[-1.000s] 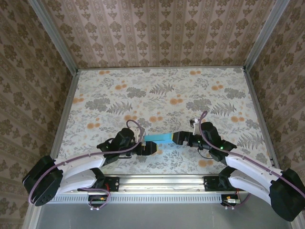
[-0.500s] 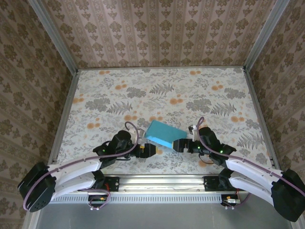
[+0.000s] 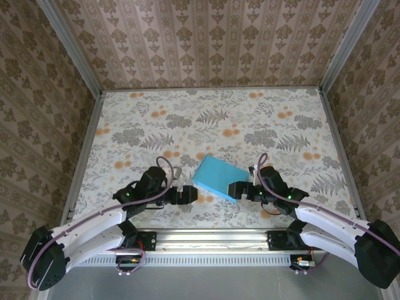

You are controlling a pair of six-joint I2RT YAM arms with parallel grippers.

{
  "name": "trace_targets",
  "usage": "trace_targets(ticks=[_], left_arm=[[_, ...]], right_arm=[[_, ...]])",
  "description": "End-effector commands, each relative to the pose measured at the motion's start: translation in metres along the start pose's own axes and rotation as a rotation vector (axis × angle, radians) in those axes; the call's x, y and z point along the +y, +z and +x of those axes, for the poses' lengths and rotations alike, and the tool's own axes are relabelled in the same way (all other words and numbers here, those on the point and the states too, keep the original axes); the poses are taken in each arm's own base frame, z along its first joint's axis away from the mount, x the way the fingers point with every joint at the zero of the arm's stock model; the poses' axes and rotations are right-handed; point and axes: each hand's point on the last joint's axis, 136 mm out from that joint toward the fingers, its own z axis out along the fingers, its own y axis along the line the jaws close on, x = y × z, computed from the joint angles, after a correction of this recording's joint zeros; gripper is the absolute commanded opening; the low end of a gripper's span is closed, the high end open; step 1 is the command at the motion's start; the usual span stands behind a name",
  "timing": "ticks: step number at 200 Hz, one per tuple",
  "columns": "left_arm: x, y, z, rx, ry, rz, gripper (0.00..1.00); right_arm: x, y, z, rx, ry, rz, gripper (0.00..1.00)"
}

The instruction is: Fold the paper box

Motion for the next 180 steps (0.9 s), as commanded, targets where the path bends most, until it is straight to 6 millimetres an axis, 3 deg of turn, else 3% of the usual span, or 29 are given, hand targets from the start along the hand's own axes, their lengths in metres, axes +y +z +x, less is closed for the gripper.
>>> trace_targets(ticks=[1,52,87,137,180], left_arm=[[0.001,-0.008,-0.017,0.0,0.04,-0.046,1.0],[0.016,-0.006,-0.068,-0.047,0.072,-0.12,1.0],[0.011,0.009,-0.092,-0.049,0.124,-0.106,1.0],[0.012,0.031,-0.113,-0.056,0.172,-0.097,1.0],[0.017,0.053,-0.117,-0.008,0.16,-0.078,1.0]], right_arm=[[0.004,-0.005,-0.011,-0.027,0.057,0.028,1.0],[0.002,-0.011,-0.016,-0.039,0.113,0.07,1.0],[0.003,-0.009,-0.018,-0.04,0.127,0.075,1.0],[0.003,-0.004,-0.023,-0.044,0.146,0.09,1.0],[0.004,0.003,-0.027,-0.047,0.16,0.088,1.0]])
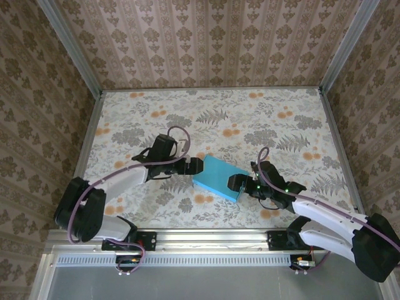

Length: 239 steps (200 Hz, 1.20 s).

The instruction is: Fold the paper box

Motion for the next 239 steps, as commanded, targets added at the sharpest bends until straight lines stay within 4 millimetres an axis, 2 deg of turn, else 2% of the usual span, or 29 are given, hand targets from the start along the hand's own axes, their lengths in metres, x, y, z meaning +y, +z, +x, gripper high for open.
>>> trace_targets(ticks=[1,62,128,189,239], left_arm=[[-0.01,0.007,-0.014,-0.013,0.046,0.05,1.0],[-0.013,0.036,-0.015,0.039,0.015,0.102,1.0],[-0.021,0.054,-0.015,0.068,0.013,0.133,1.0],[-0.028,0.062,-0.035,0.043,0.002,0.155,1.0],[-0.02,0.072,-0.057,0.002,-0.011,0.139,1.0]], right_arm=[[0.009,0.001,-0.011,-0.037,0.014,-0.009,1.0],[0.009,0.008,-0.015,-0.041,0.026,0.004,1.0],[0.015,0.013,-0.026,-0.061,0.013,0.016,0.99],[0.026,0.026,-0.044,-0.07,-0.026,0.041,0.99],[0.034,0.038,-0.076,-0.093,-0.05,0.058,0.98]])
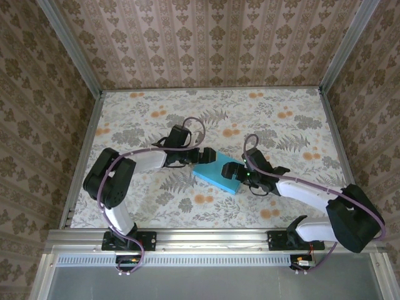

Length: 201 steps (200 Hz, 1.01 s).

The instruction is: Fold the paper box

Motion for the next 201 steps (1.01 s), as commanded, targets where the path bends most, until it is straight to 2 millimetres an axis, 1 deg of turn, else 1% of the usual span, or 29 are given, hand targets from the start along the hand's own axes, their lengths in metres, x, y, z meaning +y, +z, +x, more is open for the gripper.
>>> trace_targets(ticks=[1,20,30,55,71,98,112,133,157,183,187,201], left_arm=[[-0.015,0.004,-0.016,-0.026,0.01,0.061,1.0],[-0.01,0.001,-0.026,-0.049,0.001,0.055,1.0],[-0.008,-0.002,-0.031,-0.067,0.004,0.048,1.0],[-0.006,-0.016,-0.037,-0.106,0.051,0.013,1.0],[-0.003,-0.03,-0.034,-0.119,0.08,-0.029,1.0],[-0.007,-0.061,-0.027,-0.175,0.121,-0.063,1.0],[-0.009,-0.077,-0.022,-0.193,0.14,-0.08,1.0],[-0.007,-0.098,-0.014,-0.216,0.173,-0.123,1.0],[-0.004,-0.121,-0.013,-0.269,0.238,-0.167,1.0],[0.013,-0.145,-0.016,-0.343,0.245,-0.234,1.0],[0.023,-0.153,-0.019,-0.362,0.222,-0.255,1.0],[0.041,-0.166,-0.022,-0.392,0.188,-0.29,1.0]], right_arm=[[0.029,0.0,-0.03,-0.059,-0.048,-0.069,0.98],[0.035,0.002,-0.04,-0.062,-0.067,-0.067,0.98],[0.039,0.0,-0.044,-0.065,-0.078,-0.066,0.99],[0.036,-0.003,-0.047,-0.071,-0.095,-0.032,0.99],[0.034,-0.009,-0.048,-0.076,-0.117,-0.018,1.0],[0.023,-0.02,-0.045,-0.082,-0.152,0.023,1.0],[0.021,-0.026,-0.042,-0.086,-0.177,0.023,1.0],[0.015,-0.036,-0.04,-0.099,-0.21,0.037,1.0],[0.011,-0.051,-0.046,-0.152,-0.248,0.06,1.0],[-0.001,-0.068,-0.062,-0.247,-0.263,0.138,1.0],[-0.001,-0.071,-0.064,-0.255,-0.271,0.145,1.0],[-0.007,-0.079,-0.073,-0.291,-0.292,0.189,1.0]])
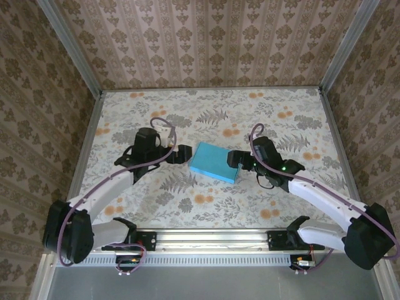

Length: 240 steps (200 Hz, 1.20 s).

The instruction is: Fold the paper box

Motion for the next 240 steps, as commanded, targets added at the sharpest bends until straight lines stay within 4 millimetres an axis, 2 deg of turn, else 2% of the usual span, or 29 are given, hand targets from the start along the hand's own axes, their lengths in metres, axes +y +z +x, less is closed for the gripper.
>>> trace_targets(ticks=[1,35,51,69,87,107,131,163,196,226,240], left_arm=[[0.04,-0.015,0.0,-0.026,-0.003,-0.115,1.0],[0.108,-0.046,-0.012,-0.112,-0.048,-0.324,1.0],[0.139,-0.06,-0.015,-0.153,-0.079,-0.433,1.0],[0.166,-0.072,-0.016,-0.181,-0.065,-0.564,1.0],[0.189,-0.08,-0.013,-0.181,-0.01,-0.694,1.0],[0.201,-0.078,-0.014,-0.182,0.068,-0.745,1.0],[0.211,-0.071,-0.017,-0.226,0.104,-0.766,1.0],[0.216,-0.049,-0.018,-0.283,0.203,-0.724,1.0],[0.216,-0.037,-0.034,-0.328,0.288,-0.698,1.0],[0.234,-0.034,-0.018,-0.365,0.23,-0.69,1.0],[0.235,-0.036,-0.015,-0.372,0.218,-0.686,1.0]], right_arm=[[-0.029,-0.01,-0.009,-0.05,-0.074,0.147,1.0],[-0.05,-0.023,-0.038,-0.129,-0.176,0.305,1.0],[-0.065,-0.028,-0.052,-0.176,-0.218,0.423,1.0],[-0.085,-0.032,-0.067,-0.242,-0.22,0.548,1.0],[-0.094,-0.025,-0.077,-0.278,-0.223,0.561,1.0],[-0.105,-0.019,-0.083,-0.308,-0.2,0.567,1.0],[-0.129,-0.014,-0.092,-0.341,-0.143,0.578,1.0],[-0.151,-0.006,-0.097,-0.411,-0.17,0.595,1.0],[-0.158,0.0,-0.103,-0.471,-0.228,0.589,1.0],[-0.163,0.014,-0.101,-0.491,-0.272,0.56,1.0],[-0.163,0.016,-0.101,-0.518,-0.293,0.541,1.0]])
